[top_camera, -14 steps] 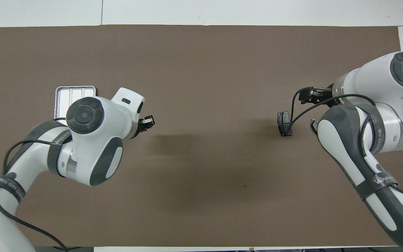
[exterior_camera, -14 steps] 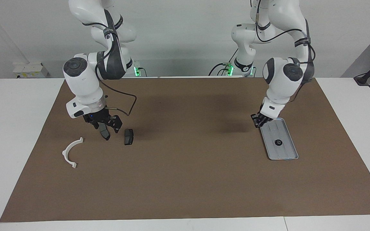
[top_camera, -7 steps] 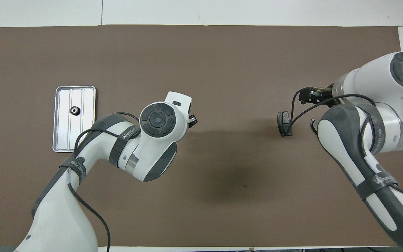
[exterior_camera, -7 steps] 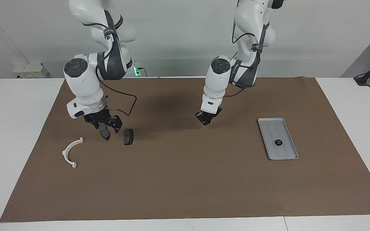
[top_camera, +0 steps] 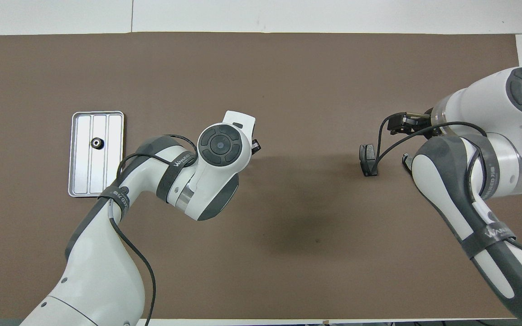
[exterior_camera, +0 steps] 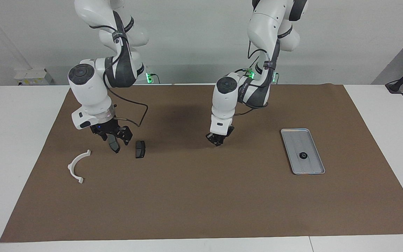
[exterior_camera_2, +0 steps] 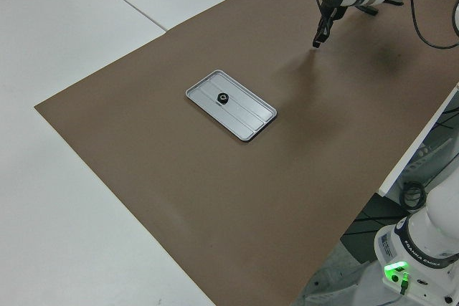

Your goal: Place bearing gear from tray to pile

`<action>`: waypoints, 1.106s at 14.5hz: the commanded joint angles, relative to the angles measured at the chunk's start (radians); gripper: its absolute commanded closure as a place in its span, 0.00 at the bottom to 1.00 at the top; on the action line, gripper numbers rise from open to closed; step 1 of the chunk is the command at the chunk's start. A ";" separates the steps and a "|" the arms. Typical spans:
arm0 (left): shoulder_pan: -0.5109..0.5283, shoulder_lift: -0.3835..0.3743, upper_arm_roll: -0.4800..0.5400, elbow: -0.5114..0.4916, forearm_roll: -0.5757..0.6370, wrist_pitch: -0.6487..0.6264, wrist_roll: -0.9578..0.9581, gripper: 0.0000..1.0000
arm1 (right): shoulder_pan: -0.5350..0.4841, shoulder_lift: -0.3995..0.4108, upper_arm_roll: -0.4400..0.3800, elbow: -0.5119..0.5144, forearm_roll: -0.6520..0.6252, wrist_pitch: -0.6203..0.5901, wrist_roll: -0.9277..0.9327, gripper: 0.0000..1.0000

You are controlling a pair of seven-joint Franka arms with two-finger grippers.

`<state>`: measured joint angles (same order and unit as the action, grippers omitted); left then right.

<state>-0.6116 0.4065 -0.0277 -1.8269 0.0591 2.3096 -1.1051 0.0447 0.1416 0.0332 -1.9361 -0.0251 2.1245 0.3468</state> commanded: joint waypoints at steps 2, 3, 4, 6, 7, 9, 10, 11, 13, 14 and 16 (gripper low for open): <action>-0.016 0.006 0.018 -0.020 0.034 0.042 -0.028 1.00 | -0.006 -0.002 0.008 -0.012 0.010 0.019 0.008 0.00; -0.016 0.005 0.020 -0.037 0.036 0.060 -0.029 1.00 | -0.006 -0.002 0.008 -0.012 0.010 0.015 0.012 0.00; -0.014 0.005 0.020 -0.041 0.041 0.070 -0.027 1.00 | -0.006 -0.002 0.008 -0.012 0.010 0.015 0.012 0.00; -0.011 0.003 0.020 -0.049 0.047 0.074 -0.027 1.00 | -0.008 -0.002 0.008 -0.012 0.011 0.015 0.014 0.00; -0.011 0.003 0.022 -0.057 0.048 0.086 -0.027 1.00 | -0.008 -0.001 0.008 -0.012 0.011 0.017 0.014 0.00; -0.011 0.002 0.022 -0.071 0.050 0.100 -0.027 1.00 | -0.008 0.004 0.007 -0.017 0.011 0.022 0.017 0.00; -0.013 0.002 0.022 -0.071 0.050 0.100 -0.028 1.00 | -0.008 0.006 0.008 -0.020 0.011 0.023 0.018 0.00; -0.011 0.002 0.022 -0.071 0.050 0.100 -0.029 1.00 | -0.008 0.006 0.008 -0.020 0.011 0.023 0.026 0.00; -0.011 0.002 0.022 -0.071 0.056 0.100 -0.027 1.00 | -0.008 0.007 0.008 -0.020 0.010 0.026 0.078 0.00; -0.011 0.002 0.022 -0.071 0.056 0.103 -0.027 1.00 | -0.006 0.007 0.008 -0.020 0.010 0.028 0.130 0.00; -0.008 0.002 0.022 -0.071 0.056 0.116 -0.027 0.68 | 0.016 0.010 0.008 -0.020 0.011 0.028 0.231 0.00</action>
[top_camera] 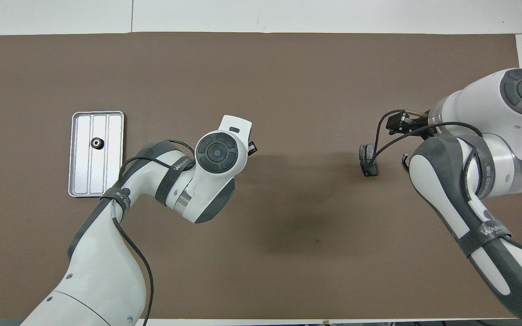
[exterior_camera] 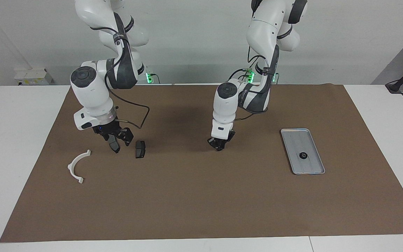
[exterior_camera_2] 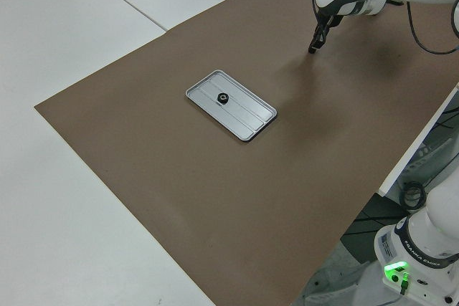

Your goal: Place bearing gear from tray to pile

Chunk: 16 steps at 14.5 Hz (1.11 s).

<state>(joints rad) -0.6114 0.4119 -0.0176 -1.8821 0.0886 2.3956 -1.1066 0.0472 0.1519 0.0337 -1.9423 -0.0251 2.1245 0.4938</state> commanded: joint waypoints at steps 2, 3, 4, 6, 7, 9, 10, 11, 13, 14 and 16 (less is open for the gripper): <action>-0.008 -0.004 0.011 -0.015 0.026 0.030 -0.025 0.43 | 0.031 0.012 0.008 -0.012 0.010 0.029 0.121 0.00; -0.008 -0.004 0.011 -0.015 0.028 0.030 -0.025 0.41 | 0.034 0.014 0.008 -0.012 0.010 0.031 0.138 0.00; -0.008 -0.004 0.011 -0.014 0.029 0.028 -0.025 0.37 | 0.034 0.018 0.008 -0.012 0.011 0.031 0.153 0.00; -0.008 -0.004 0.011 -0.014 0.040 0.023 -0.024 0.35 | 0.052 0.020 0.008 -0.012 0.010 0.038 0.198 0.00; -0.005 -0.005 0.011 -0.014 0.042 0.014 -0.018 0.32 | 0.060 0.028 0.008 -0.012 0.010 0.040 0.230 0.00; -0.002 -0.007 0.011 -0.008 0.042 -0.004 -0.013 0.28 | 0.074 0.034 0.008 -0.012 0.010 0.045 0.268 0.00; -0.004 -0.008 0.011 -0.008 0.042 -0.009 -0.013 0.28 | 0.080 0.034 0.008 -0.012 0.011 0.049 0.272 0.00; -0.004 -0.010 0.011 -0.012 0.042 -0.012 -0.012 0.27 | 0.082 0.034 0.008 -0.012 0.010 0.051 0.276 0.00; -0.001 -0.018 0.011 -0.006 0.042 -0.061 0.004 0.26 | 0.083 0.034 0.008 -0.012 0.010 0.051 0.290 0.00; 0.018 -0.036 0.011 0.003 0.042 -0.103 0.036 0.26 | 0.094 0.034 0.008 -0.012 0.010 0.051 0.299 0.00; 0.065 -0.094 0.007 0.000 0.034 -0.165 0.127 0.25 | 0.114 0.035 0.008 -0.010 0.010 0.066 0.333 0.00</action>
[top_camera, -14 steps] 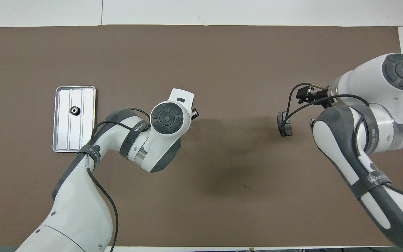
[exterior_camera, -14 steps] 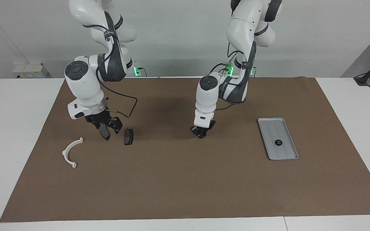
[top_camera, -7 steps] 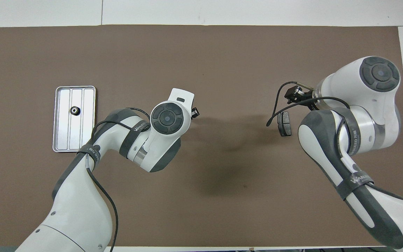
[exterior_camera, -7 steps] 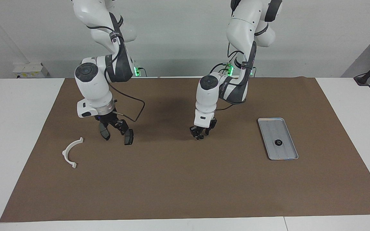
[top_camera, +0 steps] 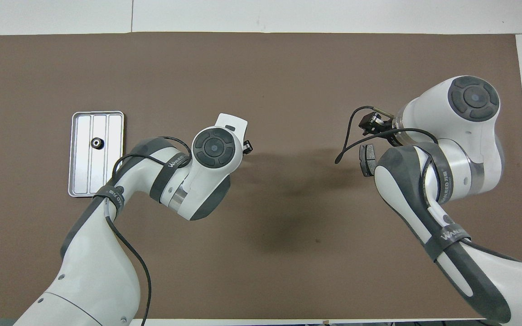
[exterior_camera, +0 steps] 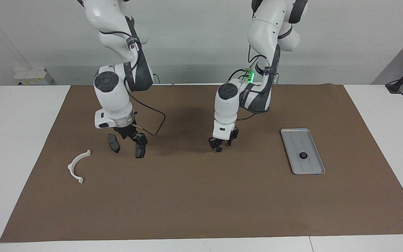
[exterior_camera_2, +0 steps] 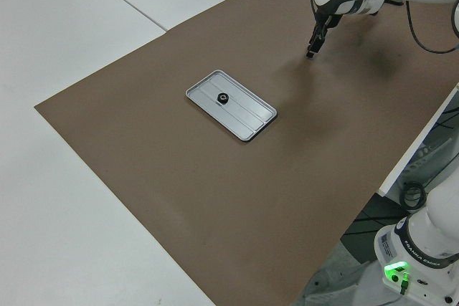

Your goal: Place bearing gear from tray to pile

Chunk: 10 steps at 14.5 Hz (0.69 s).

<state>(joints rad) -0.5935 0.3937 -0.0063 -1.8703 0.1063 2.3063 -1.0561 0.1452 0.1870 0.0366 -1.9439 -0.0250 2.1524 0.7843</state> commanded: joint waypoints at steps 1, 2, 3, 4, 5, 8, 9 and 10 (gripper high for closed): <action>0.076 -0.106 -0.004 -0.019 0.012 -0.105 0.135 0.25 | 0.026 0.000 0.005 -0.009 0.011 0.041 0.053 0.00; 0.113 -0.133 -0.007 -0.020 0.007 -0.145 0.206 0.25 | 0.030 0.000 0.005 -0.009 0.010 0.040 0.067 0.00; 0.145 -0.157 -0.007 -0.020 -0.011 -0.178 0.281 0.24 | 0.045 0.000 0.005 -0.009 0.011 0.041 0.084 0.00; 0.174 -0.177 -0.004 -0.020 -0.035 -0.198 0.342 0.24 | 0.062 0.000 0.005 -0.006 0.010 0.040 0.114 0.00; 0.202 -0.194 -0.004 -0.023 -0.040 -0.223 0.397 0.23 | 0.088 0.000 0.005 -0.004 0.010 0.040 0.162 0.00; 0.305 -0.234 -0.004 -0.026 -0.054 -0.281 0.562 0.23 | 0.181 0.006 0.005 -0.001 0.011 0.041 0.263 0.00; 0.342 -0.243 -0.004 -0.026 -0.071 -0.295 0.626 0.23 | 0.218 0.012 0.005 0.002 0.010 0.043 0.310 0.00; 0.377 -0.248 -0.004 -0.026 -0.080 -0.300 0.692 0.23 | 0.246 0.025 0.005 0.014 0.010 0.043 0.363 0.00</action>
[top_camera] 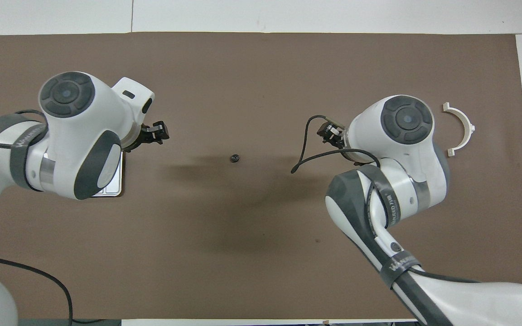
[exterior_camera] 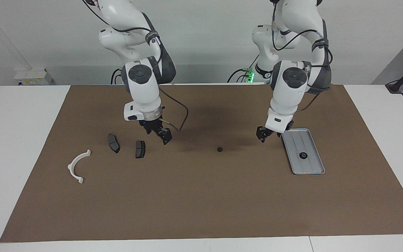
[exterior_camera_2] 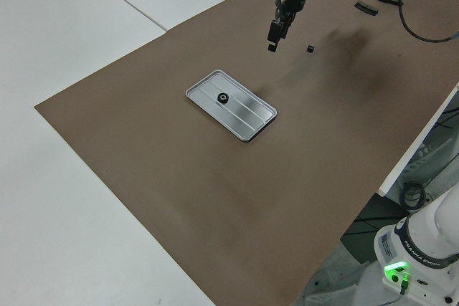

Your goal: Place bearing gear from tray to pile

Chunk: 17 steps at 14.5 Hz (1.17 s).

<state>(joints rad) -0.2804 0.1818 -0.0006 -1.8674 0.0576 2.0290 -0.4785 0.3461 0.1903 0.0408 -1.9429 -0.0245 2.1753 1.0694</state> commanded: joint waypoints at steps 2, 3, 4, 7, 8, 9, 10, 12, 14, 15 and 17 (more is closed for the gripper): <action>0.127 -0.042 -0.010 -0.027 -0.033 -0.032 0.211 0.23 | 0.091 0.049 0.001 0.045 0.009 0.020 0.159 0.00; 0.153 -0.042 -0.010 -0.026 -0.033 -0.032 0.250 0.23 | 0.105 0.055 0.001 0.053 0.009 0.020 0.176 0.00; 0.177 -0.042 -0.010 -0.024 -0.035 -0.030 0.289 0.23 | 0.113 0.058 0.001 0.061 0.009 0.020 0.191 0.00; 0.254 -0.042 -0.010 -0.022 -0.050 -0.029 0.412 0.23 | 0.157 0.090 0.001 0.111 0.008 -0.002 0.236 0.00; 0.274 -0.041 -0.009 -0.021 -0.059 -0.026 0.447 0.23 | 0.171 0.109 0.001 0.139 0.008 -0.014 0.248 0.00; 0.294 -0.041 -0.009 -0.022 -0.061 -0.018 0.477 0.23 | 0.180 0.130 0.001 0.169 0.006 -0.025 0.265 0.00; 0.303 -0.039 -0.009 -0.022 -0.061 -0.009 0.494 0.23 | 0.201 0.162 0.001 0.203 -0.006 -0.037 0.293 0.00; 0.305 -0.030 -0.009 -0.027 -0.062 0.046 0.495 0.23 | 0.241 0.237 -0.002 0.275 -0.021 -0.052 0.358 0.00; 0.305 -0.012 -0.009 -0.045 -0.062 0.104 0.495 0.23 | 0.281 0.311 -0.001 0.370 -0.067 -0.095 0.429 0.00; 0.305 -0.005 -0.009 -0.062 -0.062 0.140 0.495 0.23 | 0.287 0.333 -0.001 0.407 -0.069 -0.106 0.454 0.00; 0.297 0.022 -0.009 -0.105 -0.062 0.235 0.494 0.23 | 0.313 0.365 -0.002 0.430 -0.075 -0.111 0.465 0.00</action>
<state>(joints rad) 0.0187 0.1834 -0.0077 -1.9246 0.0102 2.1718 0.0006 0.6431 0.5034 0.0416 -1.5872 -0.0774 2.1016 1.5070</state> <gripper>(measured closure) 0.207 0.000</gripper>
